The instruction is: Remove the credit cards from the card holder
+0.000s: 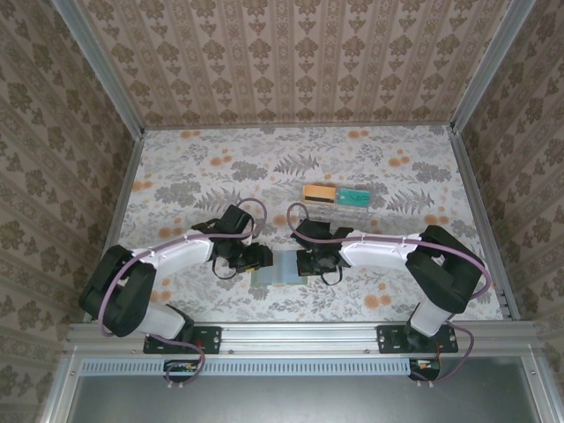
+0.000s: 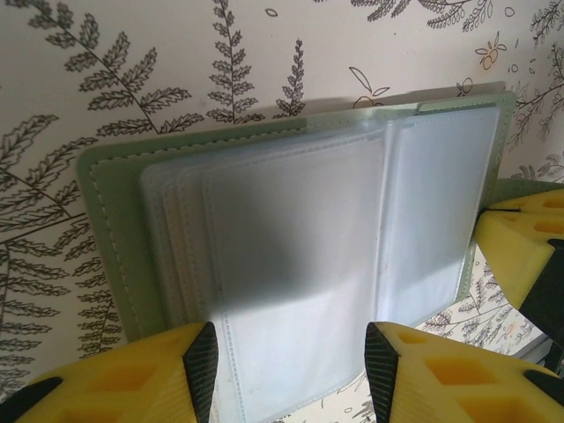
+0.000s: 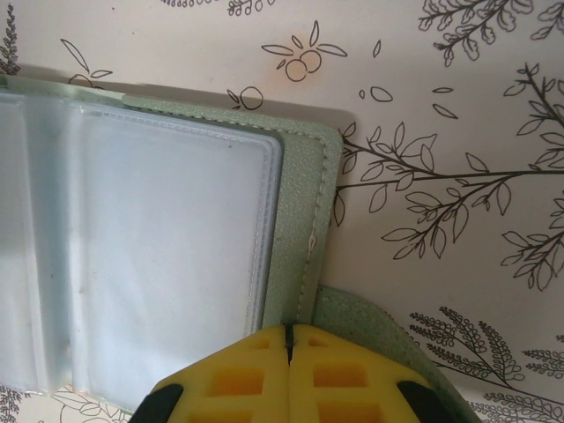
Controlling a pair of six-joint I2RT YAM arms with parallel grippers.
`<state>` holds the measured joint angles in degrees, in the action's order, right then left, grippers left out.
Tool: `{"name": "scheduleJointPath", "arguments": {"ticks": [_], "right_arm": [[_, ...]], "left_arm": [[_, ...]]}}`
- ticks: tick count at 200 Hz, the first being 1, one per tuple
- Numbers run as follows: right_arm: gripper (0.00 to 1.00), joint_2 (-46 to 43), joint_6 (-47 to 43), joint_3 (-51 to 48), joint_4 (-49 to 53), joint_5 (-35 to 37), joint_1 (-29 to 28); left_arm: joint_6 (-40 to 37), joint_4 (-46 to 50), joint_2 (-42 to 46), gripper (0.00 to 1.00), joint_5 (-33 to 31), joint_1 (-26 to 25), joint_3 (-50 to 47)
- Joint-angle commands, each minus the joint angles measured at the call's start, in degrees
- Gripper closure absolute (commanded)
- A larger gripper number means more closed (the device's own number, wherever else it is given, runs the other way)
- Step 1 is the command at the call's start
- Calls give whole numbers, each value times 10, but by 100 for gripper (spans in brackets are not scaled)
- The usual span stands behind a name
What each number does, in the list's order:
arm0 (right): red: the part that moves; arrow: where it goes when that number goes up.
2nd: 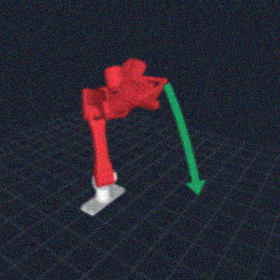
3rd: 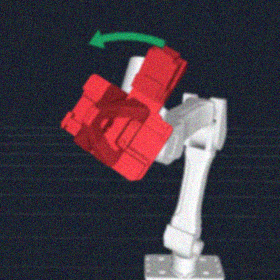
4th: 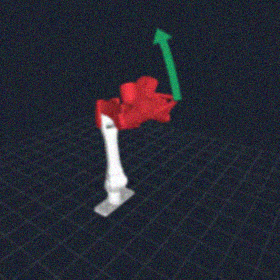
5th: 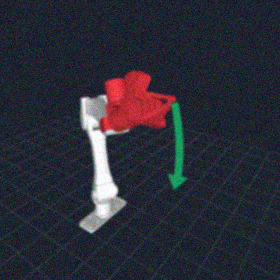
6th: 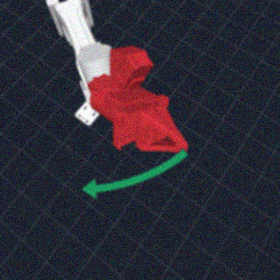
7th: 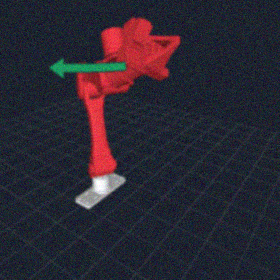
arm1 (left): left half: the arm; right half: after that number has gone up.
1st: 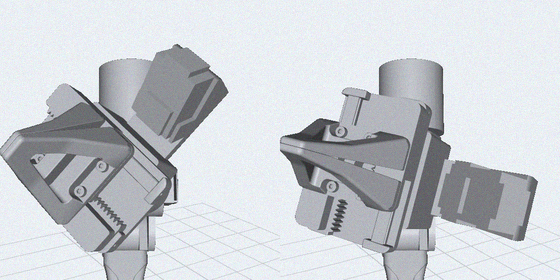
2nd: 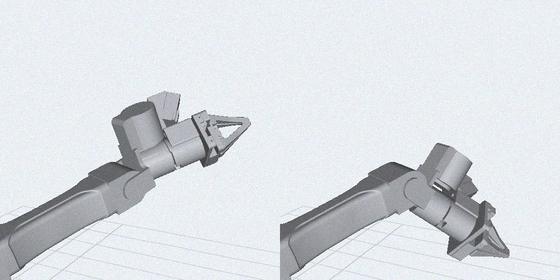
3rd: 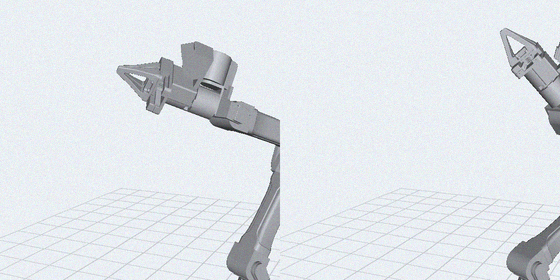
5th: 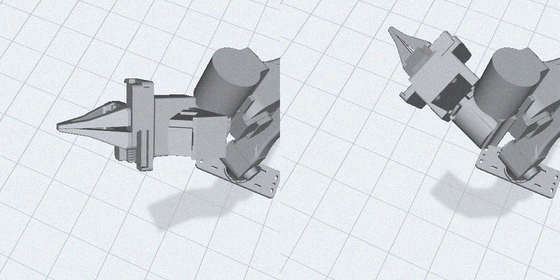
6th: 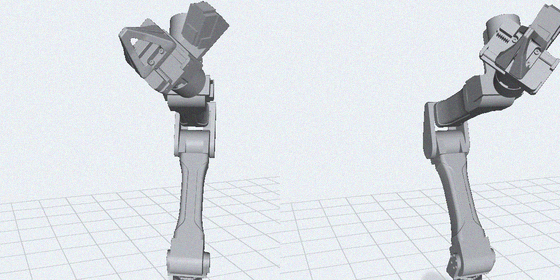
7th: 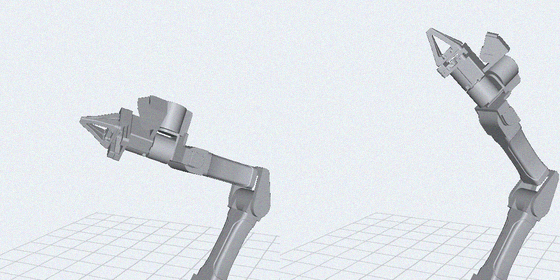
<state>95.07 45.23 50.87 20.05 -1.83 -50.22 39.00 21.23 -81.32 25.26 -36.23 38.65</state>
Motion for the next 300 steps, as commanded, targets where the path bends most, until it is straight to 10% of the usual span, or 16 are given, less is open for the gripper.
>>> {"name": "scheduleJointPath", "arguments": {"ticks": [1,300], "right_arm": [[100,24,10,4,-10,-18,-10],[100,33,15,5,-7,-18,-14]], "left_arm": [[2,12,5,50,-6,3,-4],[22,6,30,51,-12,20,-33]]}}
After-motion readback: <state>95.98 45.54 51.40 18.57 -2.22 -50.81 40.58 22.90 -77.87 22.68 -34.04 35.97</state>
